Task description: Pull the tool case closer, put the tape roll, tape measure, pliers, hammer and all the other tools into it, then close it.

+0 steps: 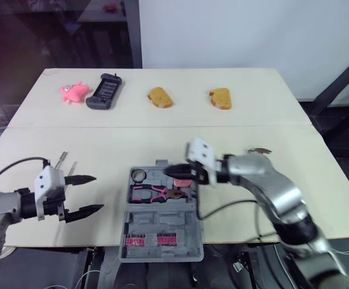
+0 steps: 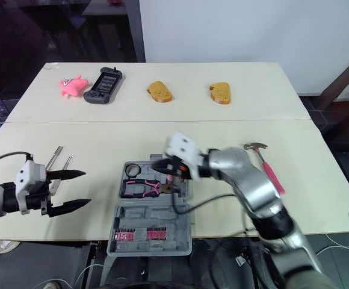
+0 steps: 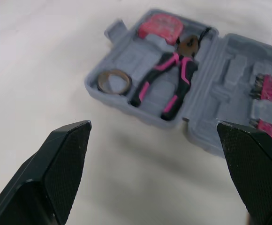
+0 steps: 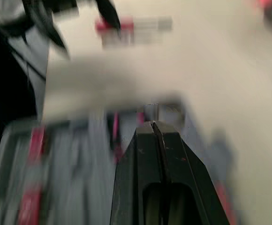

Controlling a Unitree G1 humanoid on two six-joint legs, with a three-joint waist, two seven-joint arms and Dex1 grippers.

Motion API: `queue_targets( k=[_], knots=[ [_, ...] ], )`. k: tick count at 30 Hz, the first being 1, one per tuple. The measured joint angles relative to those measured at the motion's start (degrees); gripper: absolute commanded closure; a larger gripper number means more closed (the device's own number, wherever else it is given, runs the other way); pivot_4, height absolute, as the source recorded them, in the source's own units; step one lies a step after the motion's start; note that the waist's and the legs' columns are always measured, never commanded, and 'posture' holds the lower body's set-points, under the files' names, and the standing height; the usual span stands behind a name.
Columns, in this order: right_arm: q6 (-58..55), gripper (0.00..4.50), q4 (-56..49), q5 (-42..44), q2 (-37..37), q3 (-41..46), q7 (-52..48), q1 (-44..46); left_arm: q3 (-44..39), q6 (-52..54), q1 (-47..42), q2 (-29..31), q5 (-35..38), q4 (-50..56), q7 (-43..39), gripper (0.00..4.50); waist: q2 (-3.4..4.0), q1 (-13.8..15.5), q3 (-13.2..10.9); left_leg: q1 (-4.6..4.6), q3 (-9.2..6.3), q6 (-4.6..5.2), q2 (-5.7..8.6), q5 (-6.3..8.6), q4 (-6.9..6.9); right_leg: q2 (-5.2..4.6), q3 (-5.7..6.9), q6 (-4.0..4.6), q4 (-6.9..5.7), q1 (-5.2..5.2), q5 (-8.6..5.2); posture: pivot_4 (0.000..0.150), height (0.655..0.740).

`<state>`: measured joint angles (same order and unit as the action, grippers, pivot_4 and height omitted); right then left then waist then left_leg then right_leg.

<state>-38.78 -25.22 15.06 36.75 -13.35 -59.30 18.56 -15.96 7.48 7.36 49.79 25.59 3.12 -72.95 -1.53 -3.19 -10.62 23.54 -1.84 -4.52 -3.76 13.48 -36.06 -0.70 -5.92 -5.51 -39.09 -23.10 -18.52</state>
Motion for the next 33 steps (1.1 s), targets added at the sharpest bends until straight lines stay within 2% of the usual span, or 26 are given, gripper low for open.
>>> queue_targets(
  k=[4, 7, 15, 19, 33],
  knots=[
    [5.3, 4.5, 1.2, -2.9, 9.6, -0.7, -3.3, -6.7, 3.2, -0.2, 0.4, -1.0, -1.6, 0.0, 0.8, 2.79, 0.03, -0.6, 0.0, -0.16, 0.04, 0.01, -0.05, -0.01, 0.02, 0.1, -0.1, 0.17, -0.03, 0.04, -0.06, 0.15, 0.74],
    [7.0, 4.5, 5.1, -8.4, 11.1, -4.9, -1.6, -6.7, 7.0, -0.9, -0.8, -2.7, -4.3, -0.3, 2.1, 4.39, 0.01, -0.8, 0.0, -0.15, 0.05, 0.01, -0.05, -0.01, 0.01, 0.1, -0.11, 0.06, -0.03, 0.02, 0.0, 0.15, 0.74],
    [7.1, 4.5, 8.6, -14.0, 5.1, -11.8, 2.2, -3.2, 14.9, -3.7, -3.4, -4.0, -12.7, -3.4, 6.5, 4.45, 0.01, -0.6, 0.0, -0.09, 0.06, 0.01, -0.03, -0.01, -0.01, 0.09, -0.12, -0.02, -0.03, 0.01, 0.04, 0.15, 0.74],
    [6.9, 4.5, 10.3, -16.2, 2.8, -14.4, 3.2, -1.8, 18.4, -4.5, -6.6, -6.9, -16.4, -6.6, 9.3, 4.45, 0.0, -0.2, 0.0, -0.08, 0.06, 0.01, -0.01, -0.01, -0.07, 0.08, -0.12, -0.02, -0.03, 0.04, 0.04, 0.15, 0.74],
    [2.3, 4.5, 12.9, -19.4, 0.1, -15.6, 3.9, 2.7, 23.0, -0.3, -14.6, -11.3, -19.4, -9.4, 9.9, 4.45, 0.07, 0.9, 0.0, -0.27, 0.0, -0.01, 0.03, -0.03, -0.18, 0.09, -0.11, 0.02, -0.07, 0.34, 0.03, 0.15, 0.74]
  ],
)
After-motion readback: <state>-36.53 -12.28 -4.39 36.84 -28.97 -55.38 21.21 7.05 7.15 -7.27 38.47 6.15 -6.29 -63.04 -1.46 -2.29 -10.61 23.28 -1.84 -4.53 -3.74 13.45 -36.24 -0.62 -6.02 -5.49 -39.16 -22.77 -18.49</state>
